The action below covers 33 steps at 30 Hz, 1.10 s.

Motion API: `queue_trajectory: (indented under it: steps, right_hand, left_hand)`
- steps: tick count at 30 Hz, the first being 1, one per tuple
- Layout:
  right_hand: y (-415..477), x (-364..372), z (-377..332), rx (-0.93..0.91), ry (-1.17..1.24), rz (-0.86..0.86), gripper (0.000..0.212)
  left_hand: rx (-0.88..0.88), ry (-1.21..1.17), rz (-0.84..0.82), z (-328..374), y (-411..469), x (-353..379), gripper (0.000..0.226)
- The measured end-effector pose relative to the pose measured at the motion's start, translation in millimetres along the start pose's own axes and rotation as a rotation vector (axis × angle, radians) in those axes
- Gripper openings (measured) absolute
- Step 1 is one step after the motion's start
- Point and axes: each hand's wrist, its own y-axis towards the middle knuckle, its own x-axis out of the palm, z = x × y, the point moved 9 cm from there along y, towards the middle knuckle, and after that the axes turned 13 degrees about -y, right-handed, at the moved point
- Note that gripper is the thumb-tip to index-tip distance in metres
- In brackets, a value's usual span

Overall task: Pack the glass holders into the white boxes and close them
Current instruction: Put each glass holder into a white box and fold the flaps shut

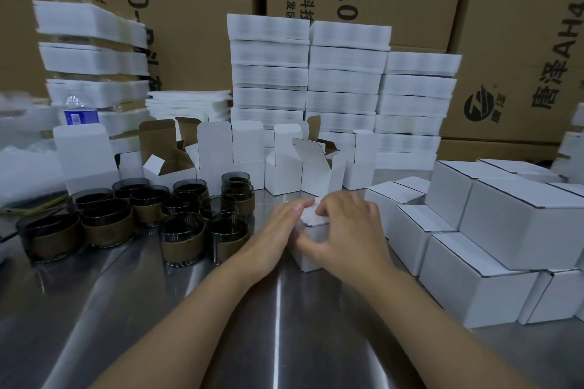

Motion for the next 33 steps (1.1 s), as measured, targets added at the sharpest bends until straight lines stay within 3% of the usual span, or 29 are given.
queue_trajectory:
  steps: [4, 7, 11, 17, 23, 33]
  right_hand:
    - [4.0, 7.9, 18.6, 0.045, -0.078, -0.022, 0.039]
    - [5.3, 13.5, 38.4, 0.13, -0.158, -0.058, 0.036]
    - [4.9, 10.5, 45.8, 0.159, -0.224, -0.021, 0.03]
    - [2.6, 8.7, 10.9, -0.087, -0.168, 0.046, 0.036]
    - [0.3, 37.9, 9.9, -0.076, -0.314, -0.25, 0.052]
    - [-5.5, 60.2, 45.5, 0.143, -0.589, -0.52, 0.074]
  left_hand:
    - [-0.022, 0.282, -0.046, -8.8, 0.3, 5.9, 0.07]
    - [-0.038, 0.379, -0.051, -15.1, 2.2, 5.0, 0.077]
    - [0.009, 0.485, -0.071, -17.9, 4.6, 5.7, 0.062]
    - [0.116, 0.655, -0.139, -14.1, 5.3, 12.9, 0.049]
    - [0.164, 0.709, -0.13, -8.1, 5.3, 13.2, 0.052]
    - [0.255, 0.76, -0.112, 6.2, 0.9, 17.4, 0.048]
